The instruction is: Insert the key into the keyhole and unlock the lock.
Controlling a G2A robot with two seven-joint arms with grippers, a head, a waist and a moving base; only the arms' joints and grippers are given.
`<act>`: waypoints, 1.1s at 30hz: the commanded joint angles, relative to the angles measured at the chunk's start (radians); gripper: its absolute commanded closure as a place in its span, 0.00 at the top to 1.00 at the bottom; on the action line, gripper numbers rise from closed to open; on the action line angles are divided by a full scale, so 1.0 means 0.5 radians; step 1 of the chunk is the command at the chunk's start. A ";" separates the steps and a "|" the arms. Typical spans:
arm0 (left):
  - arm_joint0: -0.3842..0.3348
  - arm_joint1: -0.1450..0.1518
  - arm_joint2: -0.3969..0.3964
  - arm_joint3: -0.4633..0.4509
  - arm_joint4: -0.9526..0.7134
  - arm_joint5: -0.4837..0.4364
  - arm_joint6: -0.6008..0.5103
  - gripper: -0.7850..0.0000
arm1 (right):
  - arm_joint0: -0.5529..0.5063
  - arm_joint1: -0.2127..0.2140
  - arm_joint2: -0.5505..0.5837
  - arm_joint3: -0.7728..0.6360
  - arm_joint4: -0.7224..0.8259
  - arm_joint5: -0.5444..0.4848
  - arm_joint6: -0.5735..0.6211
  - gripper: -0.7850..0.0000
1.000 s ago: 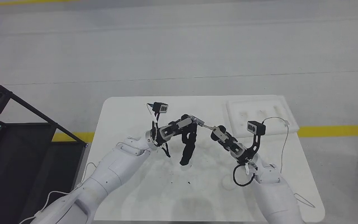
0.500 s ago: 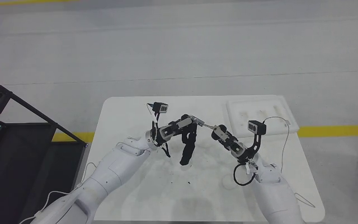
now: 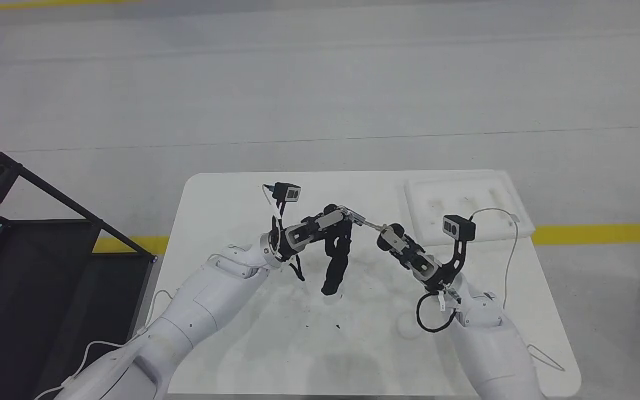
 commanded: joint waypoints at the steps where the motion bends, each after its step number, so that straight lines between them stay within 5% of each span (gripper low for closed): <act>1: 0.000 0.000 0.000 0.000 0.000 0.000 0.000 0.00 | 0.003 -0.002 0.006 0.004 -0.009 0.000 0.000 0.00; 33: 0.000 0.000 0.000 0.000 0.000 0.000 0.000 0.00 | -0.022 0.014 0.002 -0.030 -0.079 0.000 0.000 0.00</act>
